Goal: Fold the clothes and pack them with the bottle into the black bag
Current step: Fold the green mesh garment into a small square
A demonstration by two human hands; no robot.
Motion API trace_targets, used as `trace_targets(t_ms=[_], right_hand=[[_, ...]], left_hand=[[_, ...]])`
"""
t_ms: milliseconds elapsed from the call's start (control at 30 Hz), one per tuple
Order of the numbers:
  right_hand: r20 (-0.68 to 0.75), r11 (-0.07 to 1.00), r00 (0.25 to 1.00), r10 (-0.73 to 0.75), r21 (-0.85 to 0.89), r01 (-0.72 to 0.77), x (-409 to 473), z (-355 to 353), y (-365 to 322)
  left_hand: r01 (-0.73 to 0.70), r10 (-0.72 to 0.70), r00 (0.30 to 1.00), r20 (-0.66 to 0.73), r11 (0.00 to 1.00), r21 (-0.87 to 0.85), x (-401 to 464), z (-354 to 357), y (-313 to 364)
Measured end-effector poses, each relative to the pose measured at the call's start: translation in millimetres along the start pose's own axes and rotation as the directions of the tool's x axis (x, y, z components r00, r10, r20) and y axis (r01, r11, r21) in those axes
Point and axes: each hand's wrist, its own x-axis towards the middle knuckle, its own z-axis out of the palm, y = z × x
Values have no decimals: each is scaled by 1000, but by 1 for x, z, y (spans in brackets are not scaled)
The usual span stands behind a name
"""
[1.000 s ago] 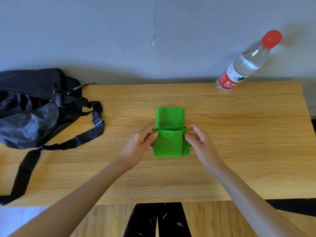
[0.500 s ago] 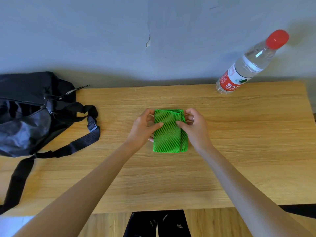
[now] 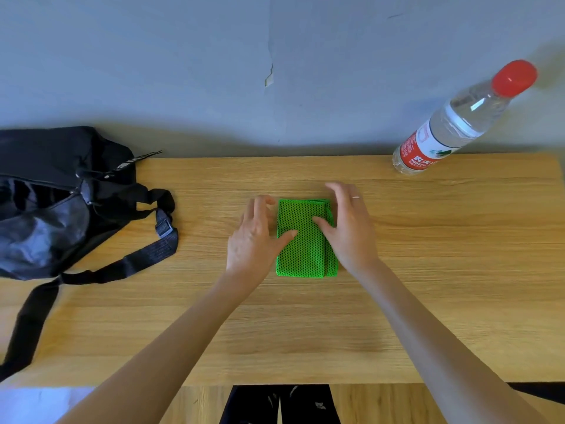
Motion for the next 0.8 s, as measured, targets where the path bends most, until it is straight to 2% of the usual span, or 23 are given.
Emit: trace_targets(t_ms=[67, 200, 300, 400, 500, 600, 733, 800], right_hand=[[81, 996, 992, -91, -16, 93, 6, -1, 3], [161, 989, 980, -119, -67, 132, 14, 0, 4], [203, 997, 978, -45, -59, 58, 15, -1, 4], [246, 995, 965, 94, 12, -100, 8, -5, 7], [272, 972, 938, 214, 36, -232, -6, -7, 10], [201, 953, 942, 267, 89, -289, -17, -6, 10], [139, 941, 932, 333, 17, -339, -21, 0, 4], [127, 930, 923, 363, 10, -367, -20, 1, 0]], left_hand=[[-59, 57, 998, 28, 995, 76, -7, 3, -1], [-101, 95, 992, 86, 992, 70, -9, 6, -5], [-125, 121, 989, 91, 991, 42, -1, 2, -6], [-126, 125, 992, 36, 991, 37, 9, -2, -6], [-66, 68, 997, -35, 996, 55, 10, -4, -8], [19, -3, 992, -124, 992, 123, -4, -2, -10], [232, -202, 969, -143, 942, 241, -24, -2, -12], [289, -263, 956, -126, 918, 271, -30, -1, -12]])
